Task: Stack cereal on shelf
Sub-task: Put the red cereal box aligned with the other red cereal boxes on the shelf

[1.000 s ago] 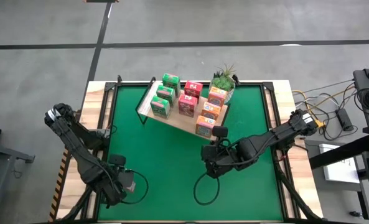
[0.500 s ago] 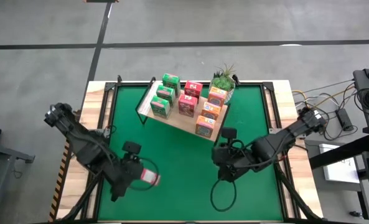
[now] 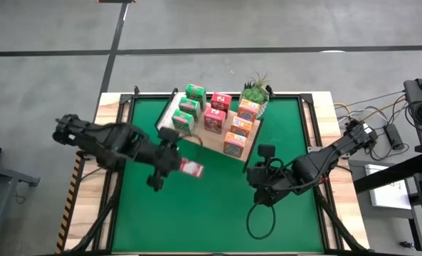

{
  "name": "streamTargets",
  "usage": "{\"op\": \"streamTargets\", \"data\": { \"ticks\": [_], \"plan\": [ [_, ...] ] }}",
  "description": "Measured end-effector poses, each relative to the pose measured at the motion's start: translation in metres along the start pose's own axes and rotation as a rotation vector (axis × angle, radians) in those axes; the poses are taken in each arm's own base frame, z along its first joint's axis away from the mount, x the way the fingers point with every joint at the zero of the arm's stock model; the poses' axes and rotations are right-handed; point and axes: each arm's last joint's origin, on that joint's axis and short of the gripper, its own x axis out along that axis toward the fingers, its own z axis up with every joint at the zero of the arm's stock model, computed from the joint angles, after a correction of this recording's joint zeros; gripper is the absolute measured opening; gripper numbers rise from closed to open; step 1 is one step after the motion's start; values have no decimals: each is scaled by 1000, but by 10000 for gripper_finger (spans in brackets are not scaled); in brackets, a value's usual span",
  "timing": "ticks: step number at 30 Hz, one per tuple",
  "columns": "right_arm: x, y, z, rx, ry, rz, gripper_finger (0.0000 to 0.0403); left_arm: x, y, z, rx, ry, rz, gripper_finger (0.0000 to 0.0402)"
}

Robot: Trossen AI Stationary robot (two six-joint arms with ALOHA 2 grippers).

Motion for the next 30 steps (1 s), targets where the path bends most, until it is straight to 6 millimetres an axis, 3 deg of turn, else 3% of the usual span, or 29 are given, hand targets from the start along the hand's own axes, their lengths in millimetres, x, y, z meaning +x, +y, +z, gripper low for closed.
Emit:
{"op": "streamTargets", "data": {
  "ticks": [13,20,30],
  "plan": [
    [-3,-2,0,-5,-6,2,12,9,63,7,-15,-112,156,161],
    [-3,-2,-1,-9,-4,1,12,12,77,7,-36,-131,195,161],
    [-3,-2,-1,-7,-4,1,12,40,81,13,47,-23,225,161]
  ]
}}
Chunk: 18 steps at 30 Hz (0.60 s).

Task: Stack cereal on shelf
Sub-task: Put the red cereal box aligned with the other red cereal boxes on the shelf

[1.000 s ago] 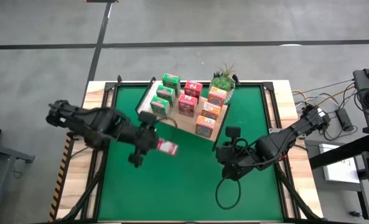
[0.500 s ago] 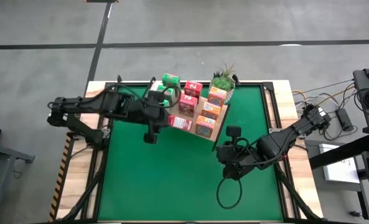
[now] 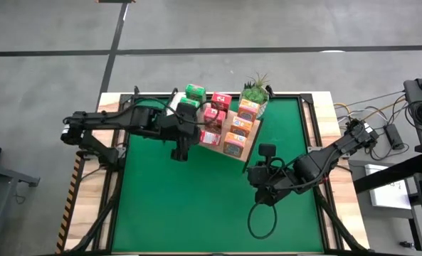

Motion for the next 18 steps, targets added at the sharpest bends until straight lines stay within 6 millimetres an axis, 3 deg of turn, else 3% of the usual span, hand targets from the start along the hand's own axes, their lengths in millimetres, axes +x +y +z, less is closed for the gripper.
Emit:
{"op": "streamTargets", "data": {
  "ticks": [18],
  "plan": [
    [0,0,0,9,0,0,12,28,-6,4,13,84,-21,161]
  ]
}}
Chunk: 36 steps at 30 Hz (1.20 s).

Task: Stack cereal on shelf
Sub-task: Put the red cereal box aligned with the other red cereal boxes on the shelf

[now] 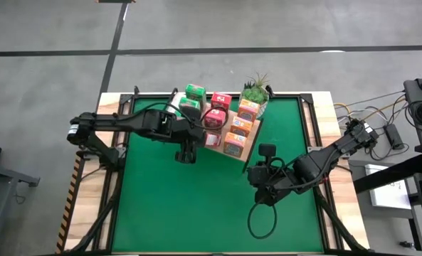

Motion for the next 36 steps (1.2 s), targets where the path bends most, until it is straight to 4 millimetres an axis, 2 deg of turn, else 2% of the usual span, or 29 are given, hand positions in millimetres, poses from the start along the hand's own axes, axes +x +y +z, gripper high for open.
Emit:
{"op": "streamTargets", "data": {
  "ticks": [8,24,36],
  "plan": [
    [0,0,0,-1,0,0,12,0,0,0,6,3,0,164],
    [0,0,0,-1,0,0,12,0,3,0,-28,3,20,209],
    [0,0,0,-1,0,0,12,-4,9,4,-108,-53,47,213]
  ]
}}
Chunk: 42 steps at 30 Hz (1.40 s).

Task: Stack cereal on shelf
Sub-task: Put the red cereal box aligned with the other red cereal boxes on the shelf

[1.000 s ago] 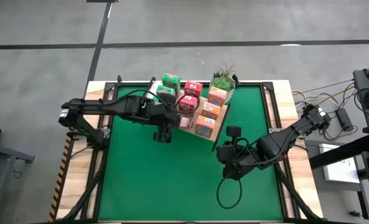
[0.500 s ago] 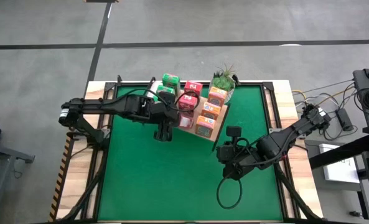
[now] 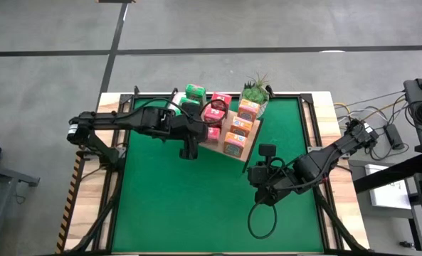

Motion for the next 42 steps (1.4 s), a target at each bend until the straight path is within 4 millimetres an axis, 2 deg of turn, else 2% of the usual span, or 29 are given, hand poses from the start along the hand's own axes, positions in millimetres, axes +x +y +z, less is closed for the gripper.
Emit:
{"op": "streamTargets", "data": {
  "ticks": [16,21,26,34,42],
  "plan": [
    [0,0,0,3,-4,1,12,-7,1,-5,5,21,-7,213],
    [0,1,3,15,-32,11,12,-18,0,-8,-50,9,-9,213],
    [1,3,6,-2,-62,10,12,-39,-6,-10,-105,-41,7,205],
    [11,10,9,-59,-132,26,12,-72,-44,-22,-86,-140,127,171],
    [17,-1,27,-12,-238,19,12,-76,-86,-45,-104,-276,152,150]
  ]
}}
